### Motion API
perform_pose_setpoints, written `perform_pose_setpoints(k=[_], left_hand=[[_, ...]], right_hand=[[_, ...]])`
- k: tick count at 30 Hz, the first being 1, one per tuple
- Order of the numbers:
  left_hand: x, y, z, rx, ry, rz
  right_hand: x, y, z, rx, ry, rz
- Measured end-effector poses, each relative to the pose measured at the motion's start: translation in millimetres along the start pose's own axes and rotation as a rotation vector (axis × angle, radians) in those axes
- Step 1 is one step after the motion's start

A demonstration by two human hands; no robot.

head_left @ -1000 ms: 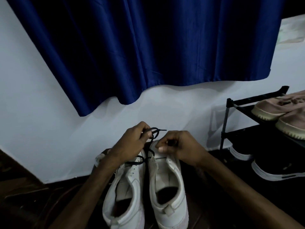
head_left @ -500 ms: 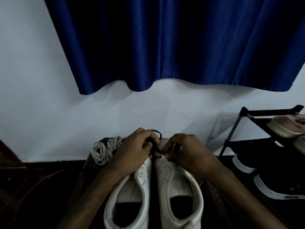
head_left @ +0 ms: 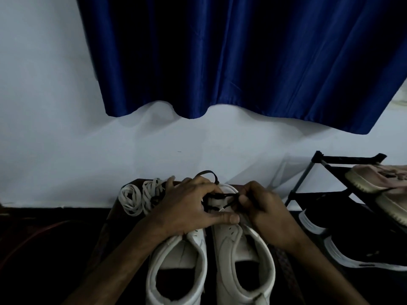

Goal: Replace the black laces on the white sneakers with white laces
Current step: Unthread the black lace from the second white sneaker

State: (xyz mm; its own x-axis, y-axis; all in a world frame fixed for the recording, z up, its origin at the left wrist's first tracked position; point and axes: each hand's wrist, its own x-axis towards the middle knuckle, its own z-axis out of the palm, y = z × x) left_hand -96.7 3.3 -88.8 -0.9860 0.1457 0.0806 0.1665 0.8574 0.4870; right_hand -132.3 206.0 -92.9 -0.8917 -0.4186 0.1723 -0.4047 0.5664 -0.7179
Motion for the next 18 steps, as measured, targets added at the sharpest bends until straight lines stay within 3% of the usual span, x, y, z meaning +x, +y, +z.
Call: perform_pose_setpoints(k=[2, 5, 7, 8, 10, 13, 15, 18], left_hand=[[-1.4, 2.8, -2.8, 0.039, -0.036, -0.028], [-3.4, 7.5, -4.4, 0.081, -0.053, -0.045], [-4.0, 8.4, -4.8, 0.076, -0.039, -0.049], [-4.5, 8.5, -5.0, 0.067, -0.04, -0.052], [-5.0, 8.3, -5.4, 0.049, -0.048, -0.059], [-4.7, 7.5, -4.6, 0.034, -0.063, -0.065], [-4.0, 6.3, -4.2, 0.034, -0.062, -0.058], [-2.9, 5.8, -1.9, 0.039, -0.036, -0.047]], right_hand=[[1.1, 1.5, 4.3, 0.209, 0.047, 0.064], [4.9, -3.5, 5.3, 0.808, 0.131, 0.239], [8.3, -6.2, 1.3, 0.934, 0.215, 0.338], [8.7, -6.5, 0.6, 0.877, 0.26, 0.339], [8.2, -0.4, -2.4, 0.509, 0.322, 0.212], [4.1, -5.9, -14.1, -0.076, 0.232, -0.053], [5.4, -14.7, -21.6, -0.24, 0.106, -0.208], [8.2, -19.1, -17.9, -0.287, -0.154, -0.277]])
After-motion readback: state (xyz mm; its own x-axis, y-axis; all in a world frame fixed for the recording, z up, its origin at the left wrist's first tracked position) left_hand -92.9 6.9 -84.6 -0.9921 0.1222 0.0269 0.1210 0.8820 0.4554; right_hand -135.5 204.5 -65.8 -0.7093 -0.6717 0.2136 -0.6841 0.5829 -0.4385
